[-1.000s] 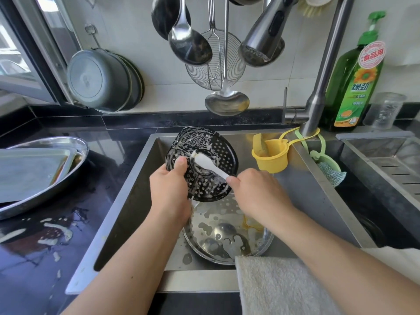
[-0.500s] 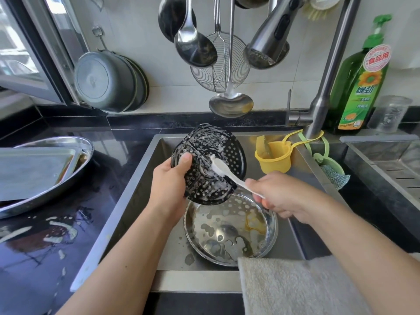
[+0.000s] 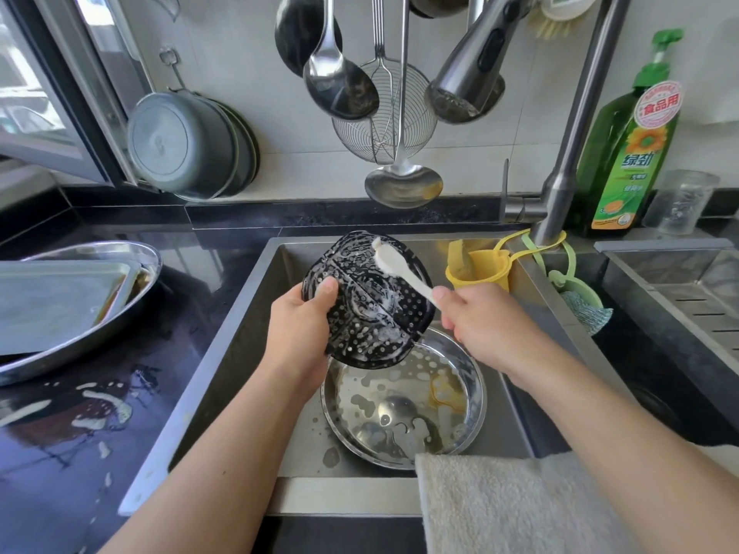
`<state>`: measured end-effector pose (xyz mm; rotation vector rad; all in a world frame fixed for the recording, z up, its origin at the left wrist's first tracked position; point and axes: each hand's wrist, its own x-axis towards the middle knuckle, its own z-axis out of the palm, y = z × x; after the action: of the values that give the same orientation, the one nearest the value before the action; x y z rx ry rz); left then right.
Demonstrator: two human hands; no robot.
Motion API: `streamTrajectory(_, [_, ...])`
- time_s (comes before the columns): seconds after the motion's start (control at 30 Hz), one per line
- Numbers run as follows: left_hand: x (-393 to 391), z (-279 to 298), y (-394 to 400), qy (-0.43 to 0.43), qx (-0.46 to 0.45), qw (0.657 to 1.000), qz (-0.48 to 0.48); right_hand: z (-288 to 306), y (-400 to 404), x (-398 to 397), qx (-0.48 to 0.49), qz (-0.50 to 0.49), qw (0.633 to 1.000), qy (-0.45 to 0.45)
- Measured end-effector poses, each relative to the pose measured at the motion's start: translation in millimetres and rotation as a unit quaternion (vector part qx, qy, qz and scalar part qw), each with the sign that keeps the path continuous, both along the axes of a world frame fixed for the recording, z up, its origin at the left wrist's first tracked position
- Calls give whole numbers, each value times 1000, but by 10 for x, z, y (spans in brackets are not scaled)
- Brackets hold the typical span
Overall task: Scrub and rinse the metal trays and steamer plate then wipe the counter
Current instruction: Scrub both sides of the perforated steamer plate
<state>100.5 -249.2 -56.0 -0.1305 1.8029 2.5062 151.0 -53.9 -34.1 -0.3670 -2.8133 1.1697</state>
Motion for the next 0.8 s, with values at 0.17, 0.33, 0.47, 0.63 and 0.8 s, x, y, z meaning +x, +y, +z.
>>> streamTrajectory(0.17, [83, -48, 114, 19, -61, 996, -68, -77, -220, -51, 70, 30, 997, -23])
streamTrajectory(0.33, [26, -38, 77, 25, -25, 999, -6, -111, -190, -76, 68, 3, 997, -28])
streamTrajectory(0.47, [-7, -39, 26, 12, 3, 1000, 24, -173, -159, -43, 71, 8, 996, -48])
streamTrajectory(0.63, [-16, -15, -7, 13, 20, 998, 51, -95, -98, -36, 48, -4, 999, 8])
streamTrajectory(0.8, [22, -23, 25, 3, -4, 1000, 5, -211, -128, -72, 116, 10, 993, -32])
